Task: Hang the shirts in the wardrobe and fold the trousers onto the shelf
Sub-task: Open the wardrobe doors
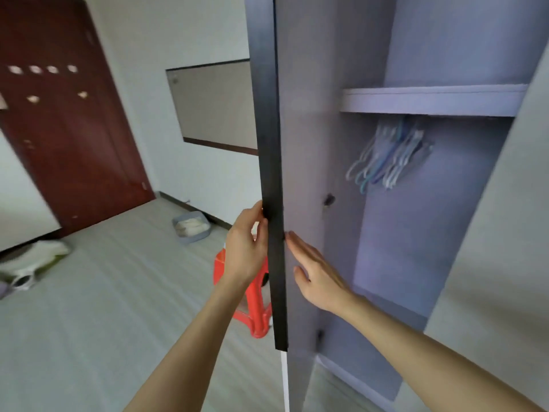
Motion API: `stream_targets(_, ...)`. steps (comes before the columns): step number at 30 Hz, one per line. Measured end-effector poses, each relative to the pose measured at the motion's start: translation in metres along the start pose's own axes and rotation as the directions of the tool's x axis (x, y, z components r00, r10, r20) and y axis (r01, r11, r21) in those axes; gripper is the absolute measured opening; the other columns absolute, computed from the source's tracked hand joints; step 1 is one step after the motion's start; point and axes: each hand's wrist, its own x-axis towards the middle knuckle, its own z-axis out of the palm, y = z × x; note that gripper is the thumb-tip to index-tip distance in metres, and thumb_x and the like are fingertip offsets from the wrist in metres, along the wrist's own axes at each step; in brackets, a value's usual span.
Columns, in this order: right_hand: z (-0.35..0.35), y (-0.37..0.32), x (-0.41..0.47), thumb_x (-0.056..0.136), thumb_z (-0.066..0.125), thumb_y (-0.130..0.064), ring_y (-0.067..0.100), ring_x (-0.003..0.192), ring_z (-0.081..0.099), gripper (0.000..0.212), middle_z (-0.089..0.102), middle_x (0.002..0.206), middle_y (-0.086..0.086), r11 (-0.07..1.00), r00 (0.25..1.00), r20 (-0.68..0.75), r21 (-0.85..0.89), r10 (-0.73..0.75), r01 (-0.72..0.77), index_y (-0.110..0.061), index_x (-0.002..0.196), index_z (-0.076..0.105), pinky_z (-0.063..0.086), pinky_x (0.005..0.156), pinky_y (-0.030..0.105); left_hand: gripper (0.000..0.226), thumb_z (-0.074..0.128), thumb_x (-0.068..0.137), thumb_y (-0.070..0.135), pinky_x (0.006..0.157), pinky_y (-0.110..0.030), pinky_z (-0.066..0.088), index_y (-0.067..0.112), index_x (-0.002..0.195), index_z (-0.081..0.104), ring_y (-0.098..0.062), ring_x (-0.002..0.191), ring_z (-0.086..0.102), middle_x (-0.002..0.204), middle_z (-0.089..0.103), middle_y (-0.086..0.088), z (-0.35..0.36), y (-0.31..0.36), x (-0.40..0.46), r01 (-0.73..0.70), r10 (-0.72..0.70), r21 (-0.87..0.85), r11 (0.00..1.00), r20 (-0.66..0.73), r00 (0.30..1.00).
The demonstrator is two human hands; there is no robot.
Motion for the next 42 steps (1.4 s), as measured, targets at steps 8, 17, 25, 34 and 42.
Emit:
stream_targets(8,0.03,-0.023,0.056,0.096,0.036,-0.01,0.019,0.145,-0.001,0.069,-0.007,0.157,-0.006,0.991,0.961,0.255,-0.11,0.109,-0.083,-0.032,0.148,-0.004,0.022,0.115,0.037,0.066,0.051,0.089,0.007,0.094,-0.041,0.045,0.021,0.147,0.021,-0.028,0.116,0.05,0.121,0.058,-0.006,-0.03,-0.035,0.024,0.164,-0.198,0.225,0.96,0.137,0.971)
stream_targets(17,-0.011,0.014,0.039,0.093,0.04,-0.009,0.016,0.132,0.036,0.042,0.048,0.139,0.003,0.986,0.981,0.123,-0.097,0.148,-0.136,-0.013,0.134,0.048,0.025,0.108,0.023,0.061,0.058,0.085,0.01,0.102,-0.044,0.034,0.01,0.141,0.035,-0.034,0.127,0.037,0.142,0.036,-0.016,-0.005,-0.018,0.002,0.194,-0.148,0.401,0.895,-0.143,0.979)
stream_targets(25,-0.122,0.087,-0.029,0.091,0.046,-0.011,0.021,0.114,0.054,0.029,0.065,0.116,0.001,0.888,0.905,-0.171,-0.189,0.39,-0.419,-0.016,0.114,0.064,0.043,0.093,0.032,0.035,0.054,0.086,0.013,0.091,-0.038,0.034,0.01,0.122,0.054,-0.028,0.114,0.046,0.126,0.051,-0.007,0.112,0.035,0.007,-0.011,-0.032,0.328,0.944,0.126,0.991)
stream_targets(34,-0.264,0.16,-0.098,0.09,0.045,-0.008,0.024,0.117,0.049,0.035,0.06,0.122,0.003,0.709,0.763,-0.445,-0.325,0.469,-0.626,-0.015,0.121,0.06,0.039,0.091,0.03,0.041,0.05,0.092,0.014,0.098,-0.037,0.039,0.008,0.132,0.044,-0.026,0.122,0.046,0.133,0.047,-0.01,0.296,0.138,0.058,-0.088,0.087,-0.016,0.996,0.423,0.902)
stream_targets(42,-0.343,0.198,-0.125,0.088,0.043,-0.014,0.02,0.135,0.027,0.048,0.036,0.143,0.002,0.546,0.763,-0.546,-0.544,0.346,-0.637,-0.02,0.136,0.044,0.025,0.108,0.031,0.093,0.068,0.081,0.021,0.111,-0.048,0.029,0.022,0.149,0.005,-0.026,0.138,0.028,0.152,0.026,-0.004,0.399,0.225,0.116,0.182,0.025,-0.338,0.923,0.525,0.851)
